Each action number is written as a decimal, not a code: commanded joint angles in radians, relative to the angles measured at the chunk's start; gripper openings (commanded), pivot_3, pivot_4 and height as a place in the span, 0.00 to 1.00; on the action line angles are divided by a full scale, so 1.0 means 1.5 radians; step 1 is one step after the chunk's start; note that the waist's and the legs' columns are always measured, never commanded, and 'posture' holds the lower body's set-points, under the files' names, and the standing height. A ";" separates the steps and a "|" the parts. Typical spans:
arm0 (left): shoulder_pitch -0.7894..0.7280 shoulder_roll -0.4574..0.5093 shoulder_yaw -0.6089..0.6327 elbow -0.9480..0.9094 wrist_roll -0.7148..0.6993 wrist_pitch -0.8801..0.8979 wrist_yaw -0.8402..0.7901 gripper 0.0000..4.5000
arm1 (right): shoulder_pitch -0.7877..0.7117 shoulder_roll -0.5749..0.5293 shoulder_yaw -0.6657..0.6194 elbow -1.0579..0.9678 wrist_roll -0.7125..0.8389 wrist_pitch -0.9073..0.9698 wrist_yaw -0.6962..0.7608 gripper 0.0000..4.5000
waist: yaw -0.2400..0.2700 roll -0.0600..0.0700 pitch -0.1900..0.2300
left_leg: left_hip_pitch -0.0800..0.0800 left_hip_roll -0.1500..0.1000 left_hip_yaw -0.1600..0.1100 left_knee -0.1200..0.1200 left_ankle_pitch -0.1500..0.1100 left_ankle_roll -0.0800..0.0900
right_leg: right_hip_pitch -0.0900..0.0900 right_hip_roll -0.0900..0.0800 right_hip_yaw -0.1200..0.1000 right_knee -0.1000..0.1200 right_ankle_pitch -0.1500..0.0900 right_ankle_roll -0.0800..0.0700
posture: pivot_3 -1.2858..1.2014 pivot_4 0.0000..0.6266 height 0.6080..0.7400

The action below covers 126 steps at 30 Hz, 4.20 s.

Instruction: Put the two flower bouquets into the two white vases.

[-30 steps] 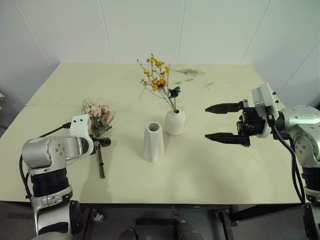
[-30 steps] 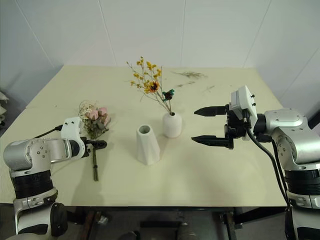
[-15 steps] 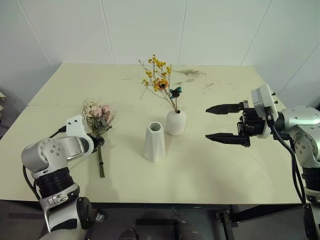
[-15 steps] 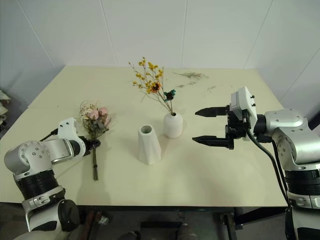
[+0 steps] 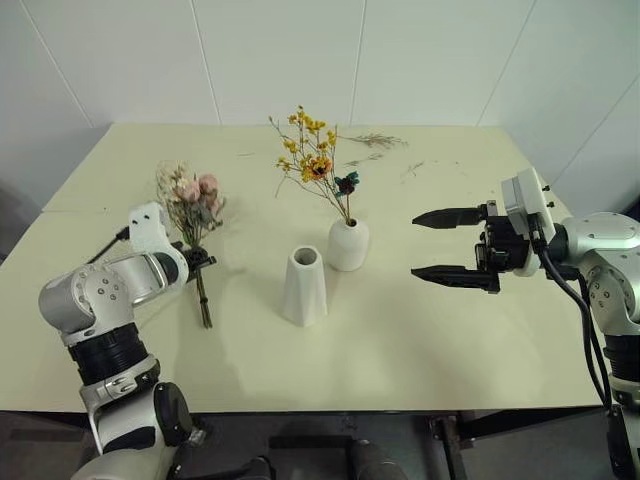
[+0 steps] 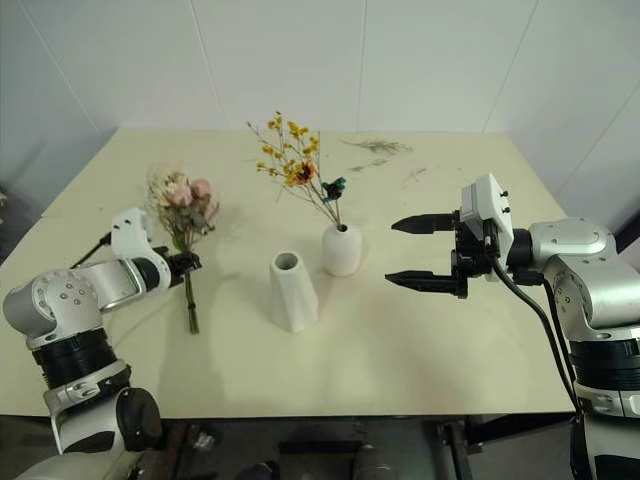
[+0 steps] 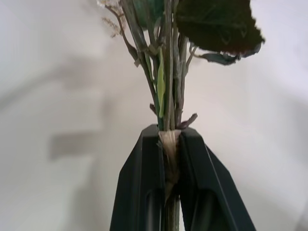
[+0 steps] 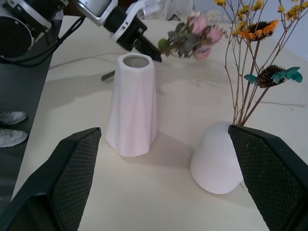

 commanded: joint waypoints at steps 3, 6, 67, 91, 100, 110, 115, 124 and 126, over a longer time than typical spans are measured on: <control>-0.007 0.046 -0.053 0.006 0.027 -0.233 -0.102 0.02 | 0.013 -0.005 -0.021 -0.026 0.012 0.001 -0.009 1.00 | 0.003 0.000 0.000 | -0.001 0.000 0.000 0.000 -0.001 0.000 | 0.000 0.000 0.000 -0.001 0.000 0.000 | 0.52 0.24 1.00; -0.009 0.030 -0.056 0.005 0.018 -0.368 -0.154 0.02 | 0.021 -0.008 -0.026 -0.033 0.019 0.001 -0.005 1.00 | 0.005 0.000 0.000 | -0.001 0.000 0.000 0.000 -0.001 0.001 | 0.000 0.000 0.000 -0.001 0.000 0.000 | 0.52 0.24 1.00; 0.038 -0.102 -0.227 -0.055 -0.252 -0.669 -0.613 0.02 | 0.084 -0.062 -0.121 -0.111 0.150 0.079 -0.037 1.00 | 0.006 0.000 0.000 | -0.003 0.000 0.000 0.006 -0.003 0.005 | 0.001 0.000 0.000 0.000 0.000 0.000 | 0.52 0.24 1.00; 0.052 -0.078 -0.248 -0.024 -0.232 -0.670 -0.646 0.02 | 0.188 -0.135 -0.244 -0.091 0.155 0.068 0.025 1.00 | 0.011 0.000 0.000 | -0.003 0.000 0.001 0.006 -0.003 0.006 | 0.001 0.000 0.000 -0.001 -0.001 0.000 | 0.52 0.24 1.00; 0.045 -0.082 -0.253 0.005 -0.227 -0.664 -0.648 0.02 | 0.223 -0.139 -0.282 -0.112 0.175 0.076 0.030 1.00 | 0.012 0.000 0.000 | -0.003 0.000 0.001 0.007 -0.003 0.006 | 0.001 0.000 0.000 -0.001 -0.001 0.000 | 0.52 0.24 1.00; 0.036 -0.096 -0.255 0.029 -0.222 -0.679 -0.659 0.02 | 0.237 -0.135 -0.277 -0.119 0.166 0.072 0.010 1.00 | 0.017 0.000 0.000 | -0.003 0.000 0.001 0.007 -0.003 0.006 | 0.001 0.000 0.000 -0.001 -0.001 0.000 | 0.52 0.24 1.00; 0.020 -0.110 -0.262 0.059 -0.214 -0.691 -0.672 0.02 | 0.241 -0.134 -0.275 -0.117 0.163 0.068 0.009 1.00 | 0.021 0.000 0.000 | -0.003 0.000 0.001 0.008 -0.003 0.006 | 0.001 0.000 0.000 -0.001 -0.001 0.000 | 0.52 0.24 1.00; 0.003 -0.139 -0.275 0.088 -0.203 -0.704 -0.695 0.02 | 0.251 -0.137 -0.282 -0.121 0.162 0.068 0.005 1.00 | 0.021 0.000 0.000 | -0.003 0.000 0.001 0.008 -0.004 0.007 | 0.001 0.000 0.000 -0.001 -0.001 0.000 | 0.52 0.24 1.00; 0.008 -0.137 -0.278 0.085 -0.201 -0.701 -0.699 0.02 | 0.255 -0.136 -0.284 -0.123 0.163 0.068 0.004 1.00 | 0.021 0.000 0.000 | -0.003 0.000 0.001 0.008 -0.004 0.007 | 0.001 0.000 0.000 -0.001 -0.001 0.000 | 0.52 0.24 1.00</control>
